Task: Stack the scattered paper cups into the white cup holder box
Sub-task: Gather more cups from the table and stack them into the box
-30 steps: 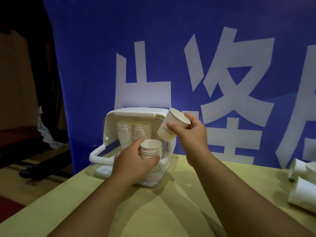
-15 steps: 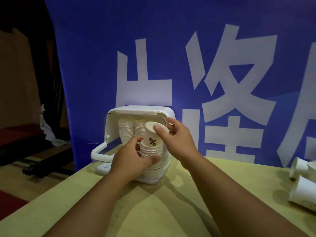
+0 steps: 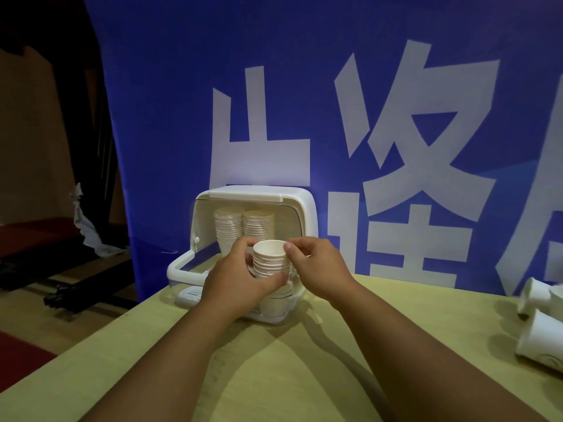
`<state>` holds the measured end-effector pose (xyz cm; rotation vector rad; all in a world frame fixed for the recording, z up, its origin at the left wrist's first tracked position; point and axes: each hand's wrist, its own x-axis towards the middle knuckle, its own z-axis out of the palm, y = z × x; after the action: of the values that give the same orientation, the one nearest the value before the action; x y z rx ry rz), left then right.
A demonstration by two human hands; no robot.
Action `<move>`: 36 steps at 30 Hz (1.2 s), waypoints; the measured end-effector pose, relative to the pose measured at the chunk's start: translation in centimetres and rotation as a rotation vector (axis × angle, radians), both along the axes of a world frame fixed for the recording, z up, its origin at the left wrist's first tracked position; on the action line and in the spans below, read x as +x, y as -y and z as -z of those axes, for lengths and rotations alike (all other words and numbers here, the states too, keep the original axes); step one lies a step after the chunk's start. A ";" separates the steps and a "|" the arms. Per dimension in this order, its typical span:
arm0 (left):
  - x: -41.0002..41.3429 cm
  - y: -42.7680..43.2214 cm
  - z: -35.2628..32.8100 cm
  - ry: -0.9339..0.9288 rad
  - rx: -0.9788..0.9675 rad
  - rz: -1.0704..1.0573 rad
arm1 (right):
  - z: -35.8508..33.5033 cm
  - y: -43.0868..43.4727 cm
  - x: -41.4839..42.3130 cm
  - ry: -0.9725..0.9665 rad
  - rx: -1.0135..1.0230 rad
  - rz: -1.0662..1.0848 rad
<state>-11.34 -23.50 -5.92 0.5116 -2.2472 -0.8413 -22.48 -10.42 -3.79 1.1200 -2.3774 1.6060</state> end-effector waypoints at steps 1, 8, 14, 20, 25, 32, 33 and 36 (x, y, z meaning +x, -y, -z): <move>0.0 0.0 0.0 0.007 0.004 0.000 | 0.0 -0.1 0.0 -0.001 0.003 0.001; -0.3 -1.4 0.1 -0.158 -0.163 -0.164 | -0.3 -3.1 0.1 0.052 0.041 0.065; -0.4 -6.5 -0.2 -0.258 -0.268 -0.026 | -0.5 -9.2 1.0 0.057 0.091 0.172; -0.9 -14.6 1.0 0.046 -0.165 0.298 | -0.9 -19.2 2.4 -0.006 0.148 0.335; -2.7 -20.9 1.7 0.218 -0.015 0.444 | -1.1 -26.2 2.7 -0.113 0.194 0.463; -8.8 -30.1 2.2 0.323 0.111 0.561 | -2.9 -33.1 1.7 -0.282 0.480 0.697; -9.7 -31.2 2.2 0.340 0.128 0.557 | -2.8 -33.7 1.5 -0.290 0.544 0.732; -12.1 -33.4 2.4 0.372 0.172 0.502 | -1.9 -34.2 1.0 -0.324 0.748 0.804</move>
<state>-23.42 9.91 -8.34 0.1836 -2.7149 -1.2854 -21.52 23.81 -1.86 0.2859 -2.6820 0.2703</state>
